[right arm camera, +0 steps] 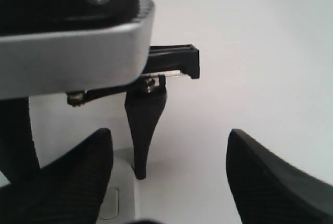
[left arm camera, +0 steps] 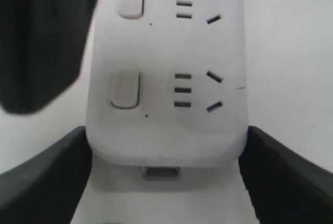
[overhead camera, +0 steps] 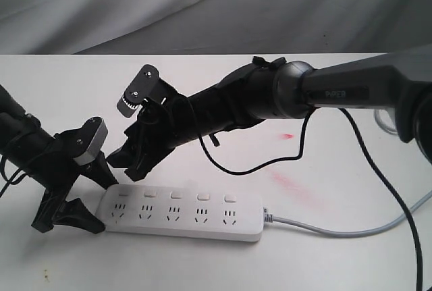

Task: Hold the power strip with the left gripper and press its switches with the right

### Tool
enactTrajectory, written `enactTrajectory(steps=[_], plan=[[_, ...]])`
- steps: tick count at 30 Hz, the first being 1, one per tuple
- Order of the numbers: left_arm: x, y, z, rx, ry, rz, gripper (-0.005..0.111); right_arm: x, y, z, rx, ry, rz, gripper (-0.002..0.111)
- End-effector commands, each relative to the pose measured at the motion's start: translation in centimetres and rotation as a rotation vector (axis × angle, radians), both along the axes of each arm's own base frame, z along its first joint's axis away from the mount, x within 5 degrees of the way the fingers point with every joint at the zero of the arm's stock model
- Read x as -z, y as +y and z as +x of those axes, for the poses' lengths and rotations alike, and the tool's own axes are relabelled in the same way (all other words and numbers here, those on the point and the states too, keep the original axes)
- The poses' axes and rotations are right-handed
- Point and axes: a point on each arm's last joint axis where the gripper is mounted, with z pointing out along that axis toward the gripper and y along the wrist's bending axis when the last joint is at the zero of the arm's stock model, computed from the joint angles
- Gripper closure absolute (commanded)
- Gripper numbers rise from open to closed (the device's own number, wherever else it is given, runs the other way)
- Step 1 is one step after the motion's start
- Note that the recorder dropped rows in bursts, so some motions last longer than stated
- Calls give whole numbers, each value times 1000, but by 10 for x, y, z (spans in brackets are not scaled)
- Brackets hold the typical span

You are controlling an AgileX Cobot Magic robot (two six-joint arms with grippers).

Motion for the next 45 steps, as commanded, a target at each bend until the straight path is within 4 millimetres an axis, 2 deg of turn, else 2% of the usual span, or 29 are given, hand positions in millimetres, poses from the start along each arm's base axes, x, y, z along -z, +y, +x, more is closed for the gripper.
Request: enactTrajectory(steps=[1, 15, 21, 32, 45], plan=[[5, 1, -3, 55, 2, 43, 60, 5, -1, -2, -31, 0, -76, 49], [5, 1, -3, 55, 2, 43, 60, 25, 9, -12, -51, 23, -108, 49], [5, 1, -3, 55, 2, 43, 60, 35, 9, -9, -27, 15, -130, 49], [5, 1, -3, 55, 2, 43, 60, 20, 10, -8, -12, -11, -105, 49], [5, 1, -3, 55, 2, 43, 60, 21, 9, -8, -22, -27, -116, 49]])
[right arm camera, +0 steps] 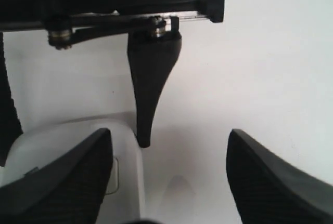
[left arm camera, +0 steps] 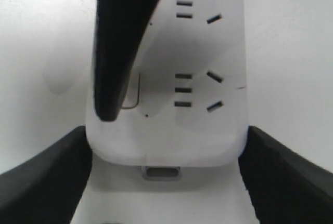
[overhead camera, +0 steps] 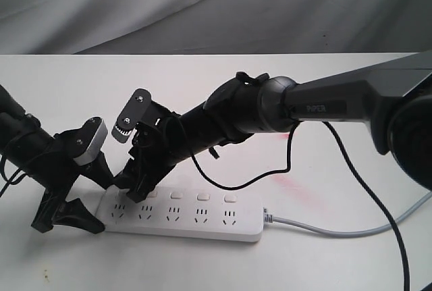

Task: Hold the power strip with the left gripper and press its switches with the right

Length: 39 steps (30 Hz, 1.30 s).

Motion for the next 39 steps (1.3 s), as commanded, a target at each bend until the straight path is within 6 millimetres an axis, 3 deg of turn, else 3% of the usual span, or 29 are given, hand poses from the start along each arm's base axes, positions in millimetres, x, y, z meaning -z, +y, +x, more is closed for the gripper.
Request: enactTrajectory(steps=[1, 23, 39], plan=[[5, 1, -3, 52, 1, 43, 60, -4, 1, 0, -12, -16, 3, 49], [5, 1, -2, 50, 1, 41, 60, 24, -5, -3, -32, 35, -117, 49], [5, 1, -2, 50, 1, 41, 60, 26, -7, 0, -24, 0, -147, 49]])
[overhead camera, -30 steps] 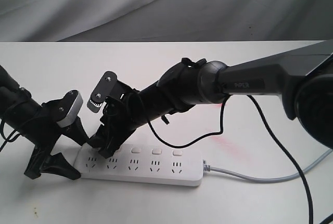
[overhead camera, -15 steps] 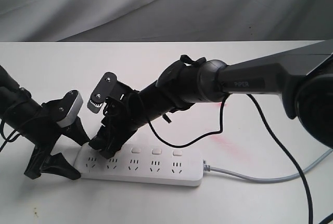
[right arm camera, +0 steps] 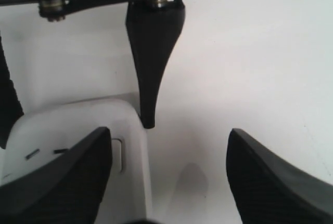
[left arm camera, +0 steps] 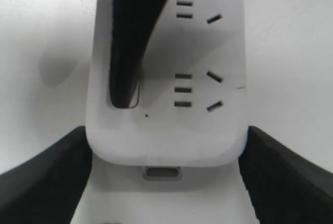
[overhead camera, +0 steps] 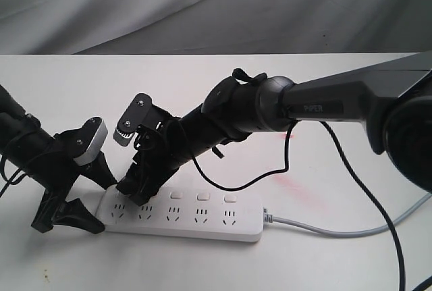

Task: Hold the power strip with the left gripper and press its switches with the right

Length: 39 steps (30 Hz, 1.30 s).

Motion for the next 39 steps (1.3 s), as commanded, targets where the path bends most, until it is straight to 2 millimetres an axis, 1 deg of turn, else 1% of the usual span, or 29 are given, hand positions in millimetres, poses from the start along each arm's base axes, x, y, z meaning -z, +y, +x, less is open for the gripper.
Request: enactTrajectory(steps=[1, 5, 7, 10, 14, 19, 22, 31, 39], plan=[[5, 1, -2, 50, 1, 41, 60, 16, -4, 0, -30, -42, -69, 49], [5, 1, -2, 50, 1, 41, 60, 16, 2, -6, -45, -49, -71, 49], [5, 1, -2, 50, 1, 41, 60, 16, 2, -6, -43, -53, -72, 49], [5, 1, -2, 50, 1, 41, 60, 27, 2, -7, -35, -36, -85, 49], [5, 1, -2, 50, 1, 41, 60, 28, 0, -4, -15, -38, -95, 49], [5, 1, -2, 50, 1, 41, 60, 34, -8, -8, -79, -30, -212, 49], [5, 1, -2, 50, 1, 41, 60, 37, -13, -8, -72, -26, -272, 49], [5, 1, -2, 50, 1, 41, 60, 34, -10, -6, -15, -14, -228, 49], [5, 1, -2, 50, 1, 41, 60, 34, -8, -7, -26, -12, -217, 49]])
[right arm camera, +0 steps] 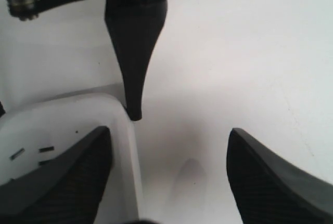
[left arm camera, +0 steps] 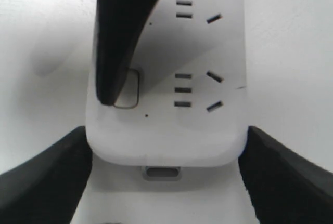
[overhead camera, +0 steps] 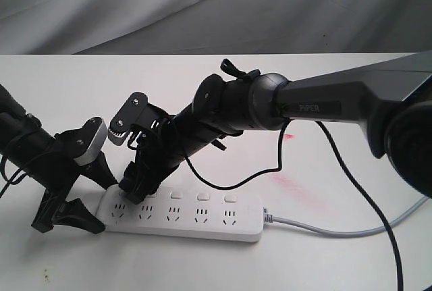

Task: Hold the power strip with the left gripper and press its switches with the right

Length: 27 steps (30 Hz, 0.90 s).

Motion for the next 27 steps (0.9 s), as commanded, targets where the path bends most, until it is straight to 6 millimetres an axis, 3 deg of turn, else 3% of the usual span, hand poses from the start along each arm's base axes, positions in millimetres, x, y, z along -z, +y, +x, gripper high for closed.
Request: enactTrajectory(steps=[1, 4, 15, 27], plan=[[5, 1, -3, 48, 4, 40, 60, 33, -10, -5, -75, 6, -100, 49], [5, 1, -3, 48, 4, 40, 60, 24, -9, -3, -51, -5, -69, 49], [5, 1, -3, 48, 4, 40, 60, -50, -8, -1, -59, -154, 32, 49], [5, 1, -3, 48, 4, 40, 60, -54, -19, 4, -61, -115, 31, 49]])
